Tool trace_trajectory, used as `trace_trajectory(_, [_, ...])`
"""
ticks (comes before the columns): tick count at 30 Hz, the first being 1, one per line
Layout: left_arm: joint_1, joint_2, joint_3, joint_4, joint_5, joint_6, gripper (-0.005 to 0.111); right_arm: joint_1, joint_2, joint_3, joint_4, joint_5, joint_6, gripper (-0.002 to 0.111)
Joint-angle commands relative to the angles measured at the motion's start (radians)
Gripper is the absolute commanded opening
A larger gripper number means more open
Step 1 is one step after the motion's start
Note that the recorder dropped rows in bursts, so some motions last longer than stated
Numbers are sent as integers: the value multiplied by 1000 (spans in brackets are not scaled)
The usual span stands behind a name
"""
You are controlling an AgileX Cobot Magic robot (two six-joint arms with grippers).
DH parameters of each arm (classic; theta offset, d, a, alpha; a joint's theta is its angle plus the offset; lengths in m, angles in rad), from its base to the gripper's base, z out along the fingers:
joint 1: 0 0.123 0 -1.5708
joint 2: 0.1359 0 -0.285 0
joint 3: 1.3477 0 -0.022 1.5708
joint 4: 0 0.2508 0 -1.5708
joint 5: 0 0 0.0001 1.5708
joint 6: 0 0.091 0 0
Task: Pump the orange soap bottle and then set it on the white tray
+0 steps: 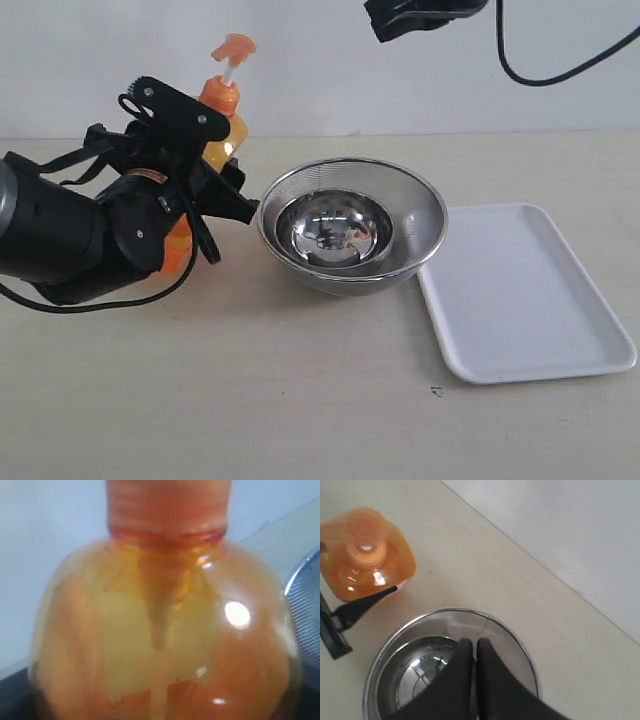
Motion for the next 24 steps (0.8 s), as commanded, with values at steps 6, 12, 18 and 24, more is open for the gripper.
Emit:
trace_trajectory(6, [-12,37,-32,-32,-81,13,5,52,122,-242,66,184,-25,0])
trace_trajectory(12, [-12,49,-45,-30,-79,13,5,164,152,-335,68,190,-7,0])
trace_trajectory(18, [-12,48,-43,-32,-76,13,5,274,169,-345,64,147,-19,0])
trace_trajectory(24, [-12,48,-43,-38,-76,13,5,300,239,-395,42,76,40,0])
